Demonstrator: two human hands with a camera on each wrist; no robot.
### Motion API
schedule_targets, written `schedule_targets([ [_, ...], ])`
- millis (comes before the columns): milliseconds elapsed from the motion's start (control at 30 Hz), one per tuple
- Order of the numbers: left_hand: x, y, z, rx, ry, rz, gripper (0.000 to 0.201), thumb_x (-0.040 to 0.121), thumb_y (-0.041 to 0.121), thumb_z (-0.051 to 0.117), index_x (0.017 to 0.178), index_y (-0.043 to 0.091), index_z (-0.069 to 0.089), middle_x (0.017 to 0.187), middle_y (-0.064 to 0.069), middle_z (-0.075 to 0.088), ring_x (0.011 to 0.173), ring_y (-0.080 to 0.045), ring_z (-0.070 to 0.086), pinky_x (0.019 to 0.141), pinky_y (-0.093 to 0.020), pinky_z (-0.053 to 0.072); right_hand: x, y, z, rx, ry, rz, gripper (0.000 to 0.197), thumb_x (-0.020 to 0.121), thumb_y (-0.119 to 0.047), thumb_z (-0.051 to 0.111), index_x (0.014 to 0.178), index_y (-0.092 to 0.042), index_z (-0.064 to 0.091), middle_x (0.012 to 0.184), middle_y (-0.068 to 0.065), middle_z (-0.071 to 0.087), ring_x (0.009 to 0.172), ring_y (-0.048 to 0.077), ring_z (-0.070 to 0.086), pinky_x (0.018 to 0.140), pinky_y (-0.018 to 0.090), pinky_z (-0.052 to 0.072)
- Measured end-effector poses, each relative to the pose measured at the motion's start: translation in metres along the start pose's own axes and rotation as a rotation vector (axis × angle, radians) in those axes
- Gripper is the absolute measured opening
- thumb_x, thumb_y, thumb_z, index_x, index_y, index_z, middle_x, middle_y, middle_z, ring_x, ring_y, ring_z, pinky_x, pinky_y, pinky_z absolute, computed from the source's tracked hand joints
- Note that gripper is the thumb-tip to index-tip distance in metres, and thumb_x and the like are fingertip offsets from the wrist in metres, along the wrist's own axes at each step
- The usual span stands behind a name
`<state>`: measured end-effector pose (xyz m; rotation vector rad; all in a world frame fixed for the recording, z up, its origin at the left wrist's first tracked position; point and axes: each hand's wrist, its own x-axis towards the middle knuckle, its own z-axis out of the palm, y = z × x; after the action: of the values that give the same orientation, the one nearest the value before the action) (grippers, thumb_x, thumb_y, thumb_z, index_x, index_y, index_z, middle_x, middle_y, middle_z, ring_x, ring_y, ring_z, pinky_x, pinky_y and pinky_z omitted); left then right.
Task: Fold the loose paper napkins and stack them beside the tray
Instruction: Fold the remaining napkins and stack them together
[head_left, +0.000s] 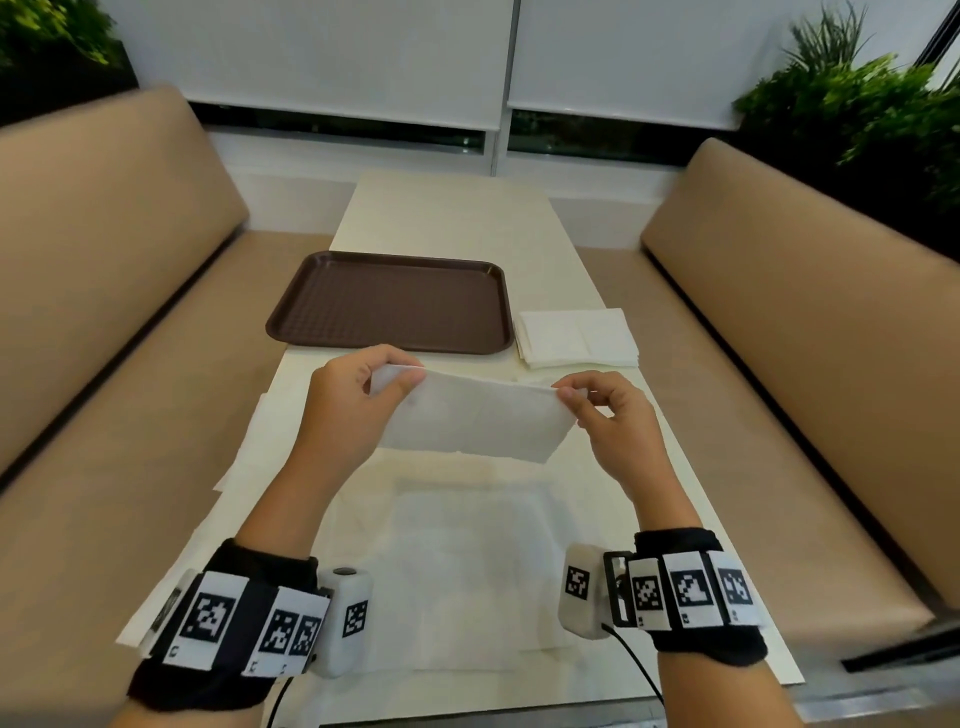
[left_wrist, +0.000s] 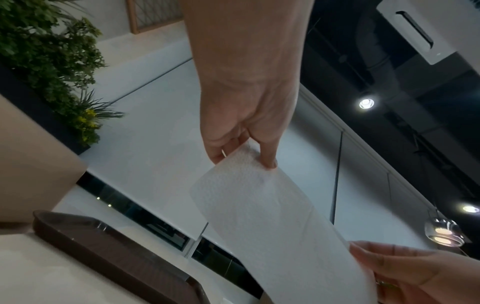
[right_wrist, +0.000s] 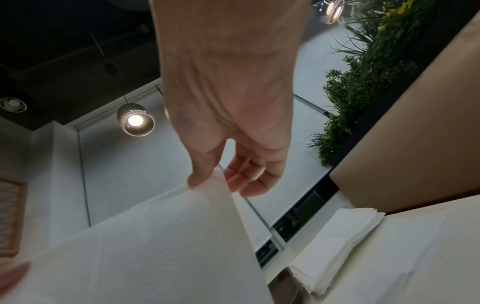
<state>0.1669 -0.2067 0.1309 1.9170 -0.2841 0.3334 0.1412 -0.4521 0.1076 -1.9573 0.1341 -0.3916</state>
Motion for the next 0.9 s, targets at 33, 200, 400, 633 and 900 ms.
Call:
schedule_targets([
  [33, 0.000, 0.001, 0.000, 0.026, 0.010, 0.019, 0.003, 0.086, 0.018, 0.067, 0.087, 0.017, 0.069, 0.086, 0.004, 0.065, 0.076, -0.005, 0.056, 0.067, -0.014, 0.042, -0.001, -0.001, 0.000, -0.036, -0.004, -0.004, 0.019, 0.090, -0.019, 0.063, 0.078, -0.034, 0.065, 0.105, -0.001, 0.061, 0.089, 0.002, 0.054, 0.079, 0.015, 0.043],
  [200, 0.000, 0.010, 0.001, 0.348, 0.031, 0.246, 0.003, 0.080, 0.023, 0.074, 0.082, 0.021, 0.073, 0.112, 0.003, 0.046, 0.104, -0.010, 0.040, 0.089, -0.019, 0.030, -0.012, -0.020, 0.001, -0.128, -0.166, -0.214, 0.009, 0.081, -0.049, 0.063, 0.089, -0.045, 0.062, 0.126, -0.014, 0.046, 0.128, 0.009, 0.037, 0.103, 0.033, 0.031],
  [400, 0.004, 0.037, 0.006, 0.459, -0.236, 0.411, 0.024, 0.085, 0.041, 0.056, 0.083, 0.022, 0.071, 0.080, 0.007, 0.068, 0.075, -0.016, 0.062, 0.082, -0.036, 0.043, -0.015, -0.055, 0.026, -0.168, -0.330, -0.426, 0.019, 0.087, -0.036, 0.064, 0.090, -0.022, 0.076, 0.095, -0.009, 0.072, 0.092, 0.002, 0.062, 0.085, 0.025, 0.048],
  [633, 0.001, 0.031, -0.013, 0.088, -0.291, 0.114, 0.010, 0.085, 0.021, 0.069, 0.088, 0.030, 0.070, 0.083, 0.005, 0.066, 0.076, -0.015, 0.060, 0.068, -0.028, 0.047, -0.020, -0.011, -0.021, -0.049, -0.378, -0.099, 0.022, 0.080, -0.041, 0.063, 0.085, -0.024, 0.076, 0.089, -0.008, 0.074, 0.089, 0.005, 0.067, 0.080, 0.019, 0.050],
  [900, 0.013, -0.013, 0.029, -0.138, -0.530, -0.307, 0.036, 0.094, 0.003, 0.052, 0.079, 0.028, 0.074, 0.091, 0.004, 0.071, 0.089, -0.020, 0.066, 0.077, -0.035, 0.049, -0.017, 0.061, -0.051, 0.242, -0.228, 0.257, 0.021, 0.086, 0.006, 0.061, 0.081, -0.011, 0.071, 0.088, -0.001, 0.072, 0.073, 0.008, 0.067, 0.069, 0.020, 0.052],
])
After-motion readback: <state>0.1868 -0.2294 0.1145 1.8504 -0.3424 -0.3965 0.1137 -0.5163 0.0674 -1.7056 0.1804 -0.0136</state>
